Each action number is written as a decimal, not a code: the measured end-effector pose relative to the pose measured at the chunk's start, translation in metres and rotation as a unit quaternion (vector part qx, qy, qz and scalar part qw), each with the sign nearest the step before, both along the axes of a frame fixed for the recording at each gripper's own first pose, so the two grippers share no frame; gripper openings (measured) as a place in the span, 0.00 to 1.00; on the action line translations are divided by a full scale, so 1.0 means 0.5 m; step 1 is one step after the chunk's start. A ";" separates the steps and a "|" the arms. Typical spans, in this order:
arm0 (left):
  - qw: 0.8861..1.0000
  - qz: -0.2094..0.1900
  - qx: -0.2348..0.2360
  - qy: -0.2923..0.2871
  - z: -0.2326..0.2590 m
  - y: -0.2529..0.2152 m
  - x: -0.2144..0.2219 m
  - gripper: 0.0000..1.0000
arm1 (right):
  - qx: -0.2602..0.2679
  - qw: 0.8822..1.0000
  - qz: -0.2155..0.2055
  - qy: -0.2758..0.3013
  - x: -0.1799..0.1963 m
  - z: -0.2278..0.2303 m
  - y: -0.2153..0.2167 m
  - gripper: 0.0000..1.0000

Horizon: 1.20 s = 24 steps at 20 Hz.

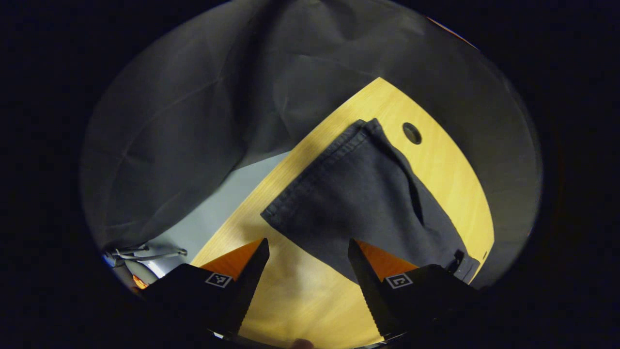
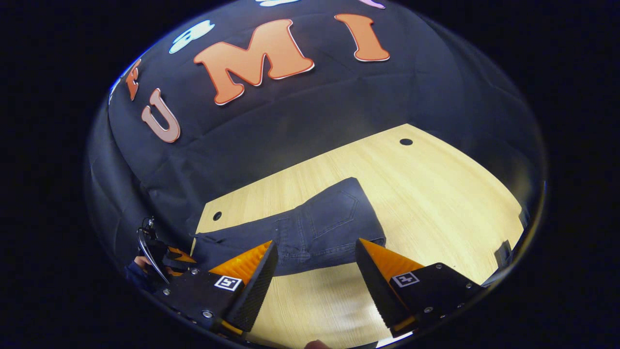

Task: Grasp the waist and the cuffs of the jeans and fold them to make the two legs overlap; first hold the waist and fold one-third of the jeans toward the cuffs, then hold the cuffs and fold the remaining one-third in the same direction to finish folding.

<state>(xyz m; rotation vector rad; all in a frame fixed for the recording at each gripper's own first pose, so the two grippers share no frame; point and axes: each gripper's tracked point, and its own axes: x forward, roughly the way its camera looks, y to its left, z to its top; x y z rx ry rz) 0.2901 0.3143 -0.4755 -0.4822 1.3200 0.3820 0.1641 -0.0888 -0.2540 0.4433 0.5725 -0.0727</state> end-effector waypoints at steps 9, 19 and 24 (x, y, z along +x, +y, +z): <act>0.999 0.004 0.050 0.019 -0.049 -0.023 0.028 0.99 | 0.003 1.000 0.002 0.003 0.010 0.017 -0.014 0.97; 0.986 -0.094 0.085 -0.110 -0.014 -0.057 0.051 0.70 | 0.011 0.999 0.017 0.027 0.033 -0.006 -0.003 0.97; 0.976 -0.114 0.067 -0.174 -0.002 -0.101 0.045 0.16 | 0.009 0.999 0.022 0.034 0.018 -0.013 -0.003 0.97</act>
